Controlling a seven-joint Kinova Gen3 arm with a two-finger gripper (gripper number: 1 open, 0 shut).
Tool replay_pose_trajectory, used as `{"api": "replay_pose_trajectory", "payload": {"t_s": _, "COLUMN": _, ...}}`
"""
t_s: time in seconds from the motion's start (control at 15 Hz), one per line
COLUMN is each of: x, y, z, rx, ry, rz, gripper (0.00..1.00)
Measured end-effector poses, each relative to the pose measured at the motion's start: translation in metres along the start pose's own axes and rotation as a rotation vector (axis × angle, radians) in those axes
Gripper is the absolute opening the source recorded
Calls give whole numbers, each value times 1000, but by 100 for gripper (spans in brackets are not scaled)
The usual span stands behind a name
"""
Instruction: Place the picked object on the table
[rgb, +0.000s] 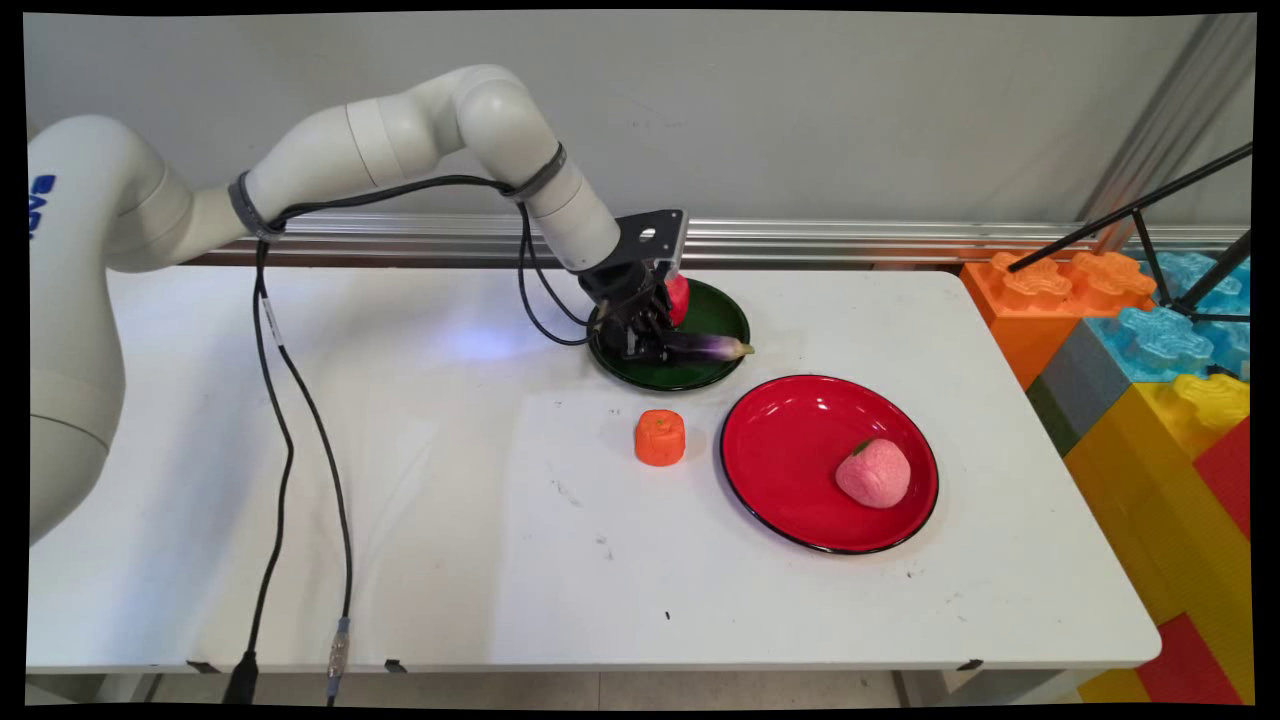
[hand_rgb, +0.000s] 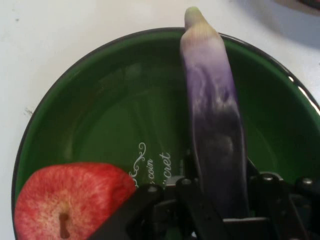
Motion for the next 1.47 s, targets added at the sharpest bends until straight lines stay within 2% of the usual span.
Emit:
{"api": "replay_pose_trajectory", "payload": {"t_s": 0.27, "x": 6, "y": 0, "z": -6, "rx": 5, "ry": 8, "rz": 3, "gripper": 0}}
{"api": "replay_pose_trajectory", "payload": {"t_s": 0.87, "x": 49, "y": -7, "z": -58, "rx": 59, "ry": 46, "rz": -21, "gripper": 0}}
{"api": "replay_pose_trajectory", "payload": {"t_s": 1.27, "x": 74, "y": 17, "z": -94, "rx": 51, "ry": 62, "rz": -120, "gripper": 0}}
{"api": "replay_pose_trajectory", "payload": {"t_s": 1.47, "x": 90, "y": 45, "z": -115, "rx": 21, "ry": 66, "rz": -204, "gripper": 0}}
